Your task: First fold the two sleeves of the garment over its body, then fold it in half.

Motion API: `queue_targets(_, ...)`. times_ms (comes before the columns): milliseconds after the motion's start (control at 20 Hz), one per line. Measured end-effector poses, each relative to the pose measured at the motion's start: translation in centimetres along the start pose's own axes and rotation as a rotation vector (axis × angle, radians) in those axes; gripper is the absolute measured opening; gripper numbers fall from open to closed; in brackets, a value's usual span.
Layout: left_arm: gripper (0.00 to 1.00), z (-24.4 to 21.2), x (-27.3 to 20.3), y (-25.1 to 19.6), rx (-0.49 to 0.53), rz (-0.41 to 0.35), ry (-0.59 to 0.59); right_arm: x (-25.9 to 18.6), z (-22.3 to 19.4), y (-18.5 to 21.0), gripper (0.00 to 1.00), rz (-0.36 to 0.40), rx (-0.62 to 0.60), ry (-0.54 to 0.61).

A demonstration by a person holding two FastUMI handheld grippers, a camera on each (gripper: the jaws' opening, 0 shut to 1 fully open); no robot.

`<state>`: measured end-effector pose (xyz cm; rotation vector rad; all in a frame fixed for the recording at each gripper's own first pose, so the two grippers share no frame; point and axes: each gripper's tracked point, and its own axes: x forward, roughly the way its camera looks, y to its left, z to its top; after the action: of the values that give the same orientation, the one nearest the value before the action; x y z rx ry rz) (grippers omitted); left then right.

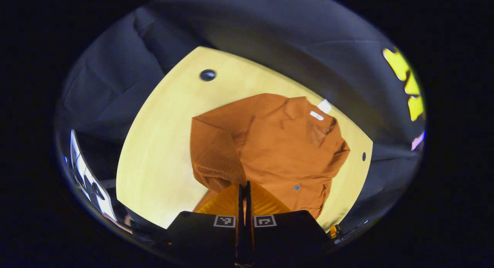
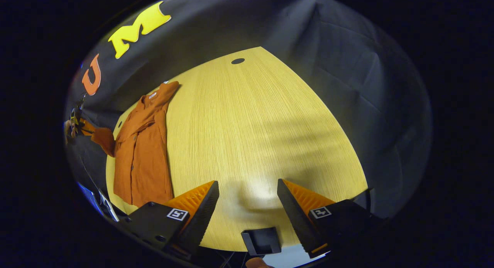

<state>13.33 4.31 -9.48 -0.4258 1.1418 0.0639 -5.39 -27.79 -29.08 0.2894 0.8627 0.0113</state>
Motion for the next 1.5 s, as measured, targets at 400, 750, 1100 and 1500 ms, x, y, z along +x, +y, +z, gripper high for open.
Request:
queue_targets(400,0.03,-3.0,6.3,-14.2,0.291,0.0,0.095,-0.2,0.2,-3.9,0.98,-0.007,0.039,-0.002)
queue_targets(750,0.05,-3.5,12.1,-21.8,0.38,0.034,0.142,-2.1,-1.1,-5.5,0.98,-0.016,0.131,-0.005)
queue_targets(1100,0.02,-5.0,14.2,-24.9,0.364,-0.019,0.174,-3.2,-3.7,-7.6,0.98,-0.089,0.182,0.001)
queue_targets(1500,1.0,-5.5,10.9,-24.8,0.306,-0.113,0.147,-3.4,-3.2,-6.2,0.98,-0.096,0.087,0.011)
